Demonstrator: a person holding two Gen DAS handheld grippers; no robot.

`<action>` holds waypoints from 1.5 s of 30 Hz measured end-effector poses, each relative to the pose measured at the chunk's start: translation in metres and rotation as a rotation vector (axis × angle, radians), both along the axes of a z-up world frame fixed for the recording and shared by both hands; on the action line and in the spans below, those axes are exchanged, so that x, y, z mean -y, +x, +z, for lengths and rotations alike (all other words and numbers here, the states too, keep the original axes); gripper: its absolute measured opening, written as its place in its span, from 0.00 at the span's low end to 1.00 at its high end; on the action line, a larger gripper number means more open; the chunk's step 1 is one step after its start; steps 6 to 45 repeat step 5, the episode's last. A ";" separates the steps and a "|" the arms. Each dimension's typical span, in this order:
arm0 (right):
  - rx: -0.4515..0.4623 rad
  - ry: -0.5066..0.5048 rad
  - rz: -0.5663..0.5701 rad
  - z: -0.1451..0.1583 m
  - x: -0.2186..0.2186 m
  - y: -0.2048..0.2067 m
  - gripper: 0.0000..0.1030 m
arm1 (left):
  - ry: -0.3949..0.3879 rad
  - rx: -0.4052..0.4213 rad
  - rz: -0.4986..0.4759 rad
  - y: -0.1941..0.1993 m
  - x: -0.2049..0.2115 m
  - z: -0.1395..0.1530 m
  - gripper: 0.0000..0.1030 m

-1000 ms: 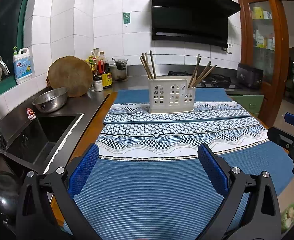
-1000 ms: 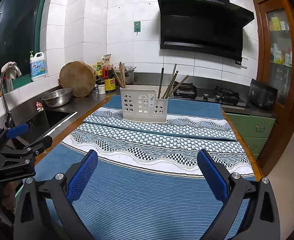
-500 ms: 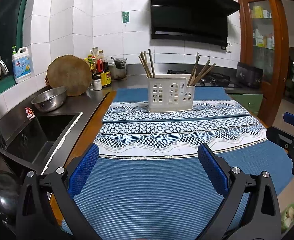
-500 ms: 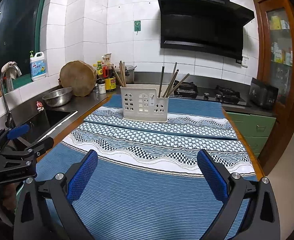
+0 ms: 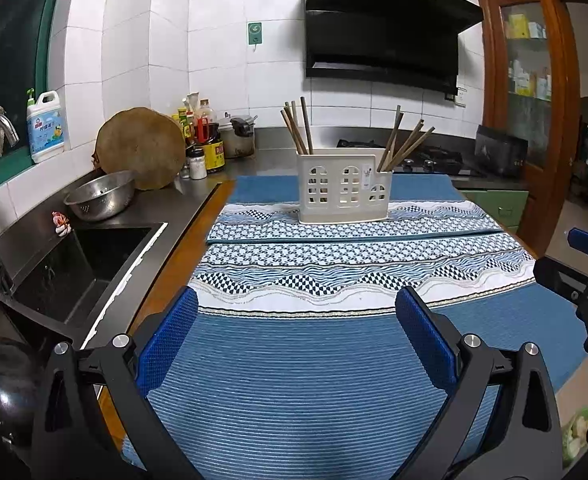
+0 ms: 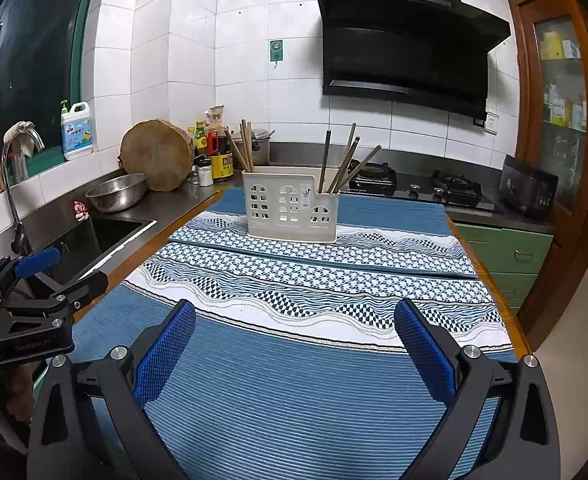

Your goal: Organize utensils

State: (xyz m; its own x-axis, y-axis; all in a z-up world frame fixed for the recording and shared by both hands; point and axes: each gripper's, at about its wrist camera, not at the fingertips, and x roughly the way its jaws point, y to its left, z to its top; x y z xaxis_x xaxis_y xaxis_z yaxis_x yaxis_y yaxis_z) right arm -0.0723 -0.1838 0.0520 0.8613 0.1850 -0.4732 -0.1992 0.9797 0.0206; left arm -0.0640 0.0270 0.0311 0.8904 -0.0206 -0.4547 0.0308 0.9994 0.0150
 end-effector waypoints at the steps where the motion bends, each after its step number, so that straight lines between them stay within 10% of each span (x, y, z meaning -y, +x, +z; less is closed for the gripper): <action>1: 0.000 0.000 0.000 0.000 0.000 0.000 0.93 | 0.000 -0.001 0.002 0.000 0.000 0.000 0.95; 45: 0.000 0.000 -0.001 0.000 -0.001 -0.001 0.93 | -0.003 -0.003 0.003 0.001 0.000 0.000 0.95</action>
